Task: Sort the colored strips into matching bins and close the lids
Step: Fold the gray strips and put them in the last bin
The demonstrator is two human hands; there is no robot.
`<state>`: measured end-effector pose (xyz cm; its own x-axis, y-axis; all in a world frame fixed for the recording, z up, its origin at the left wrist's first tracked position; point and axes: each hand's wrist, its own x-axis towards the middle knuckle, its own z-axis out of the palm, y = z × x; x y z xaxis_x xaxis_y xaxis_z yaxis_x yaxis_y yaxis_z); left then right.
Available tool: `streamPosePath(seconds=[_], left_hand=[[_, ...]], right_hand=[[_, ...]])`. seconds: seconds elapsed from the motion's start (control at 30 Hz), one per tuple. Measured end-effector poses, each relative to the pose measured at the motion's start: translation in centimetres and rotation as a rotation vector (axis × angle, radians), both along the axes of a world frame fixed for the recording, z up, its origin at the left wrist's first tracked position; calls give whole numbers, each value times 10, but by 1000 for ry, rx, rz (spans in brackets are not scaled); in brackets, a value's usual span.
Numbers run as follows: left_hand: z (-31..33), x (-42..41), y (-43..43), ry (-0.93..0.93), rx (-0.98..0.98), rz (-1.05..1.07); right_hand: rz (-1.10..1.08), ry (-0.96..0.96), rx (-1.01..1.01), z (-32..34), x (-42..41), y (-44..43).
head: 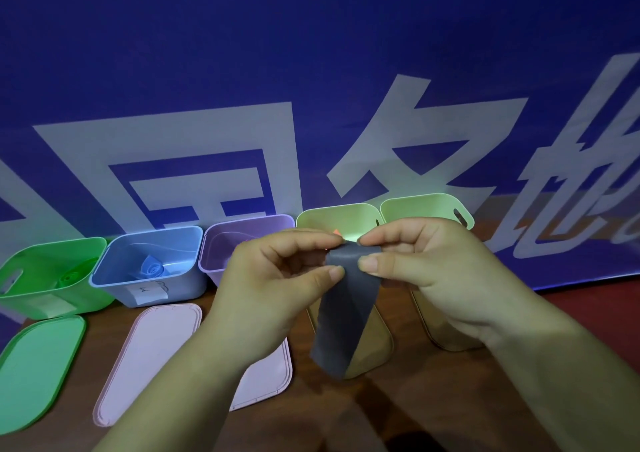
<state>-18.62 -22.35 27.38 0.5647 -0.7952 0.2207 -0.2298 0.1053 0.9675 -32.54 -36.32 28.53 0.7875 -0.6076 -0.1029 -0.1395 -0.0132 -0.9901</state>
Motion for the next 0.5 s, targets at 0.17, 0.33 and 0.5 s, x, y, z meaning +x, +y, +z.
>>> streamPosePath(seconds=[0.17,0.33,0.5], left_hand=[[4,6,-2,-19,46,-3],[5,9,-3,-39,61,-9],[2,12,-5,-31,44,-6]], right_hand=[[29,33,8,1,2,-2],[35,39,-8,1,5,-6],[53,32,-19,0,7,-7]])
